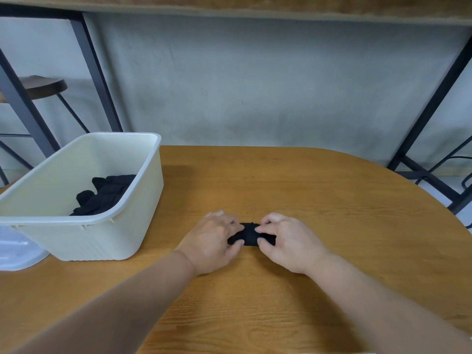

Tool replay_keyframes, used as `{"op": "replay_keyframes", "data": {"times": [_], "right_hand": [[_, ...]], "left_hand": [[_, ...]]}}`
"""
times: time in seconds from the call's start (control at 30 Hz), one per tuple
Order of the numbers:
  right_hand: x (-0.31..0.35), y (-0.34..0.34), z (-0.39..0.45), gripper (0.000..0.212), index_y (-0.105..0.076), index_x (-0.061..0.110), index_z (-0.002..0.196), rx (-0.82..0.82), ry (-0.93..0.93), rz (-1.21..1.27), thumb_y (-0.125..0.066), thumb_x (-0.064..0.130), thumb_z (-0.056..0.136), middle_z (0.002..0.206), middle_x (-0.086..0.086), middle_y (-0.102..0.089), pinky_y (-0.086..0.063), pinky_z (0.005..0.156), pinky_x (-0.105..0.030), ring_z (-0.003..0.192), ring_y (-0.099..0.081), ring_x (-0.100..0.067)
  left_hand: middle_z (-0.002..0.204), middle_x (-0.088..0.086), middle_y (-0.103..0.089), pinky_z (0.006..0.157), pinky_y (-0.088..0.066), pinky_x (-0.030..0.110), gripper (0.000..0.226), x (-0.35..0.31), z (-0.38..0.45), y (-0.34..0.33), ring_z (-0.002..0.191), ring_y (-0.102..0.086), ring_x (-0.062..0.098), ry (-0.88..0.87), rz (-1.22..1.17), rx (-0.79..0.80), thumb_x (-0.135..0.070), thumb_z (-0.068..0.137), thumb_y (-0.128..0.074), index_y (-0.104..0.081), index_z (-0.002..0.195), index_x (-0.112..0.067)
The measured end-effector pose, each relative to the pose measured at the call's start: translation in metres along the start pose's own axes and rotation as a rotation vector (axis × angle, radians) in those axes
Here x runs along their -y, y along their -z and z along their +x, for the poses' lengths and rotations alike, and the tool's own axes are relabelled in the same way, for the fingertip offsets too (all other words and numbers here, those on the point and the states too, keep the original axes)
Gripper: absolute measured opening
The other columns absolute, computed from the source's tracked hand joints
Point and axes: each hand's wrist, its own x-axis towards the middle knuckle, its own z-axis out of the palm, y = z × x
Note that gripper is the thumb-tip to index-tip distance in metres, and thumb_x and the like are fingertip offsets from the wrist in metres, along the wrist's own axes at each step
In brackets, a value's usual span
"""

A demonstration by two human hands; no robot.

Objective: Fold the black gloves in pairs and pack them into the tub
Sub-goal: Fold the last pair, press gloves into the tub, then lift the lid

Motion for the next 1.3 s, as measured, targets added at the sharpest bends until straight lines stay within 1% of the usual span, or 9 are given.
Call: {"op": "replay_keyframes", "data": {"times": [0.23,0.47,0.6,0.73,0.9,1.03,1.13,1.23,1.3], "right_hand": [[-0.001,-0.001,-0.001,0.046,-0.056,0.031,0.136,0.04,-0.006,-0.058,-0.057,0.038,0.091,0.133,0.022,-0.05,-0.046,0.094,-0.025,0.11,-0.058,-0.01],[0.008,0.01,0.008,0.021,-0.066,0.037,0.11,-0.008,0.006,-0.141,-0.054,0.036,0.092,0.102,0.015,-0.062,-0.041,0.072,-0.028,0.092,-0.059,-0.013],[0.022,0.039,0.018,0.015,-0.068,0.035,0.098,-0.001,-0.027,-0.109,-0.055,0.038,0.091,0.089,0.011,-0.065,-0.045,0.066,-0.032,0.083,-0.058,-0.016],[0.053,0.078,0.037,0.011,-0.071,0.037,0.094,-0.003,-0.09,0.087,-0.063,0.034,0.087,0.079,0.007,-0.069,-0.054,0.066,-0.035,0.073,-0.062,-0.019],[0.099,0.106,0.07,0.01,-0.074,0.032,0.085,0.019,-0.006,0.242,-0.067,0.025,0.085,0.066,0.002,-0.068,-0.045,0.056,-0.029,0.055,-0.057,-0.015],[0.145,0.111,0.105,0.008,-0.075,0.03,0.084,0.073,0.067,0.312,-0.069,0.025,0.085,0.063,0.004,-0.064,-0.041,0.055,-0.026,0.048,-0.052,-0.011],[0.183,0.106,0.13,0.007,-0.075,0.028,0.087,0.091,0.148,0.315,-0.071,0.024,0.083,0.07,0.006,-0.069,-0.047,0.058,-0.027,0.056,-0.057,-0.013],[0.223,0.094,0.154,0.012,-0.073,0.027,0.094,0.135,0.233,0.243,-0.071,0.028,0.082,0.088,0.007,-0.073,-0.057,0.075,-0.034,0.077,-0.065,-0.015],[0.247,0.085,0.167,0.013,-0.072,0.026,0.092,0.2,0.261,0.168,-0.07,0.029,0.081,0.088,0.007,-0.072,-0.058,0.079,-0.037,0.083,-0.066,-0.017]], "left_hand": [[0.113,-0.009,-0.058,0.097,-0.04,0.027,0.04,-0.004,0.005,-0.004,0.102,-0.046,0.011,0.079,0.013,0.046,-0.039,0.091,-0.055,-0.057,0.127,-0.023],[0.103,-0.004,-0.062,0.099,-0.04,0.032,0.015,-0.012,0.027,0.013,0.101,-0.053,0.017,0.182,0.064,0.188,-0.026,0.093,-0.053,-0.061,0.106,-0.023],[0.097,0.0,-0.064,0.079,-0.052,0.039,0.014,-0.008,0.042,0.061,0.091,-0.059,0.021,0.248,0.031,0.294,-0.026,0.092,-0.056,-0.064,0.103,-0.023],[0.091,-0.003,-0.061,0.065,-0.044,0.03,0.022,0.001,0.049,0.124,0.084,-0.056,0.019,0.265,0.034,0.252,-0.026,0.089,-0.061,-0.063,0.111,-0.027],[0.096,-0.006,-0.069,0.077,-0.051,0.031,0.023,0.026,0.03,0.196,0.088,-0.062,0.014,0.328,-0.063,0.265,-0.031,0.087,-0.066,-0.068,0.11,-0.028],[0.091,-0.008,-0.071,0.076,-0.05,0.024,0.021,0.055,0.003,0.241,0.087,-0.065,0.011,0.424,-0.147,0.229,-0.039,0.089,-0.065,-0.07,0.106,-0.028],[0.09,-0.01,-0.072,0.078,-0.051,0.025,0.019,0.082,-0.015,0.265,0.087,-0.067,0.01,0.498,-0.089,0.263,-0.041,0.089,-0.064,-0.07,0.104,-0.031],[0.097,-0.015,-0.068,0.088,-0.051,0.031,0.026,0.114,-0.038,0.282,0.093,-0.063,0.01,0.595,0.007,0.375,-0.049,0.087,-0.064,-0.067,0.108,-0.035],[0.103,-0.017,-0.067,0.094,-0.051,0.036,0.029,0.133,-0.05,0.286,0.099,-0.063,0.012,0.643,0.048,0.457,-0.054,0.084,-0.064,-0.066,0.108,-0.038]]}}
